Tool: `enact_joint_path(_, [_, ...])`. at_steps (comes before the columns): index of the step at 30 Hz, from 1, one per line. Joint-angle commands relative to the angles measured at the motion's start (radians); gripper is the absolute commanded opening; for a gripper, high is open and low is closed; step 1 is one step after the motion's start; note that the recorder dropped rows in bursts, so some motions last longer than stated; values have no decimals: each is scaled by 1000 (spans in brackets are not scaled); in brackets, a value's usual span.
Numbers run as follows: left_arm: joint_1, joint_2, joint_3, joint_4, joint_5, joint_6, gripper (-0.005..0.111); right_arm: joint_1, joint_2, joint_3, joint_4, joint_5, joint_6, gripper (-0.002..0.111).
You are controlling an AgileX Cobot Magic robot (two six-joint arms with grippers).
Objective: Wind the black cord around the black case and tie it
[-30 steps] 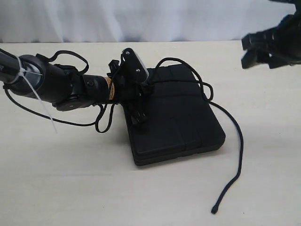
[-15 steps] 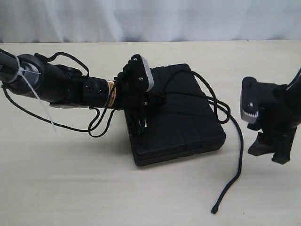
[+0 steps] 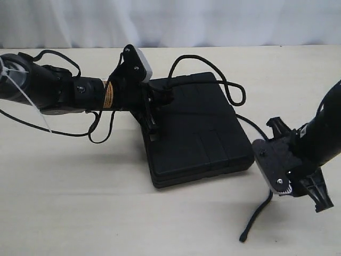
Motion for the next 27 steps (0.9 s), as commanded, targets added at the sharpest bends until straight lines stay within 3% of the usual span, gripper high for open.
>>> enact_joint_path(1, [-2, -11, 0, 10, -16, -16, 0, 58, 27, 22, -72, -9, -12, 60])
enact_joint_path(5, [-2, -11, 0, 10, -17, -21, 0, 107, 64, 23, -110, -18, -12, 55])
enact_joint_path(8, [-2, -11, 0, 10, -17, -21, 0, 118, 90, 23, -110, -28, -9, 37])
enact_joint_path(10, [-2, -11, 0, 10, -17, -21, 0, 118, 100, 23, -110, -17, -9, 32])
enact_joint_path(17, [-2, -11, 0, 10, -12, -21, 0, 118, 138, 30, -110, -2, 1, 30])
enact_joint_path(18, [-2, -11, 0, 10, -15, -21, 0, 118, 140, 30, -110, -2, 41, 26])
enact_joint_path(19, [-2, -11, 0, 10, -15, -21, 0, 118, 140, 30, -128, -2, 101, 12])
enact_joint_path(20, [-2, -11, 0, 10, -15, -21, 0, 118, 140, 30, -138, 4, 105, 5])
enact_joint_path(24, [-2, -11, 0, 10, -15, -21, 0, 118, 98, 30, -125, 21, 101, 5])
enact_joint_path(27, [-2, -11, 0, 10, -22, -21, 0, 118, -55, 30, -87, 19, 104, 5])
